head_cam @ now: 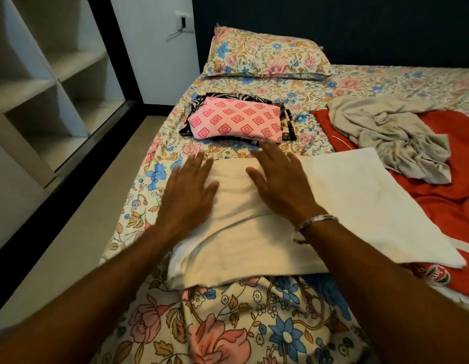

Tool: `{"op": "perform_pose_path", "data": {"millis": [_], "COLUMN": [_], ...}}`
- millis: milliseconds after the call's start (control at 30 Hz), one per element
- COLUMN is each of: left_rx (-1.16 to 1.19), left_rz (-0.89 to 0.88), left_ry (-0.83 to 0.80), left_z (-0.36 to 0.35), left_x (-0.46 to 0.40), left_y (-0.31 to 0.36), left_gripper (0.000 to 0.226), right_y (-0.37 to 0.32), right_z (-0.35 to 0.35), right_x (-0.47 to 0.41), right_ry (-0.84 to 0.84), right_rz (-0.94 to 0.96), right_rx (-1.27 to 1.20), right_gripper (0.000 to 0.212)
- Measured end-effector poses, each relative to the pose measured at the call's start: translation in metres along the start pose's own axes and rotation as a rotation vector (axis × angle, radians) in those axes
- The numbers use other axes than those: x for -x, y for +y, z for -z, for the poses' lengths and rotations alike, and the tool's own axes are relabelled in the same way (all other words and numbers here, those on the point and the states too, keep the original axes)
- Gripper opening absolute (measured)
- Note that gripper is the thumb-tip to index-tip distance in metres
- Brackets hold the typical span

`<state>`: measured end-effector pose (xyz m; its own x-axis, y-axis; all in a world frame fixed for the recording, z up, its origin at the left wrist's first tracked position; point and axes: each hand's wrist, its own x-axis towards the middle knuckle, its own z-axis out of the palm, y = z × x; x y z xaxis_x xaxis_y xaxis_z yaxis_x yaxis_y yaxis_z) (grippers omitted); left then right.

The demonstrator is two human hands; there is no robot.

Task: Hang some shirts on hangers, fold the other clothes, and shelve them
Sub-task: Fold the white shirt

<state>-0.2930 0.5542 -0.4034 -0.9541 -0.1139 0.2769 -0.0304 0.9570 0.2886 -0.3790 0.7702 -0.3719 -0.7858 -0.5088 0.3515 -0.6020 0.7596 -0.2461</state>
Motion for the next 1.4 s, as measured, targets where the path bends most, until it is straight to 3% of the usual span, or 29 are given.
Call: {"op": "perform_pose_path", "data": {"millis": [100, 267, 367, 467, 533, 667, 800, 933, 1033, 1100, 1167, 1267, 1400], "left_rx": [-0.037, 0.005, 0.305, 0.644, 0.784, 0.737, 0.507, 0.495, 0.629, 0.750, 0.894, 1.101, 1.151], "left_rz": [0.056, 0.118, 0.243, 0.498, 0.595, 0.546, 0.515, 0.553, 0.590, 0.593, 0.612, 0.684, 0.670], "left_ry": [-0.145, -0.080, 0.018, 0.093, 0.044, -0.075, -0.112, -0.081, -0.017, 0.020, 0.046, 0.104, 0.101], "left_z": [-0.014, -0.014, -0.007, 0.012, 0.025, 0.033, 0.028, 0.022, 0.018, 0.020, 0.027, 0.046, 0.061], "left_x": [0.037, 0.037, 0.038, 0.022, 0.009, -0.011, -0.019, -0.024, -0.029, -0.033, -0.042, -0.061, -0.102], "left_y": [0.002, 0.008, -0.002, -0.026, -0.040, -0.050, -0.043, -0.047, -0.042, -0.033, -0.020, 0.014, 0.079], "left_gripper": [0.071, 0.076, 0.064, 0.055, 0.056, 0.032, 0.043, 0.043, 0.035, 0.032, 0.026, 0.014, 0.014], "right_y": [0.011, 0.019, -0.006, -0.074, -0.133, -0.210, -0.218, -0.209, -0.195, -0.181, -0.160, -0.121, -0.064], "right_z": [-0.023, -0.025, -0.010, 0.023, 0.042, 0.034, 0.017, 0.022, 0.031, 0.041, 0.055, 0.085, 0.131], "right_x": [0.023, 0.019, 0.019, 0.033, 0.051, 0.078, 0.083, 0.089, 0.090, 0.090, 0.084, 0.071, 0.069], "right_ry": [-0.277, -0.283, -0.171, 0.033, -0.056, -0.246, -0.333, -0.345, -0.330, -0.331, -0.368, -0.408, -0.401], "right_rz": [-0.048, -0.115, -0.120, -0.056, 0.027, 0.168, 0.163, 0.160, 0.058, -0.056, -0.207, -0.389, -0.579], "right_rx": [0.019, 0.064, 0.150, -0.004, -0.122, -0.095, 0.010, 0.074, 0.056, 0.001, -0.100, -0.283, -0.536], "right_gripper": [0.065, 0.070, 0.063, 0.032, 0.031, 0.044, 0.026, 0.009, 0.009, 0.020, 0.031, 0.026, 0.028]}}
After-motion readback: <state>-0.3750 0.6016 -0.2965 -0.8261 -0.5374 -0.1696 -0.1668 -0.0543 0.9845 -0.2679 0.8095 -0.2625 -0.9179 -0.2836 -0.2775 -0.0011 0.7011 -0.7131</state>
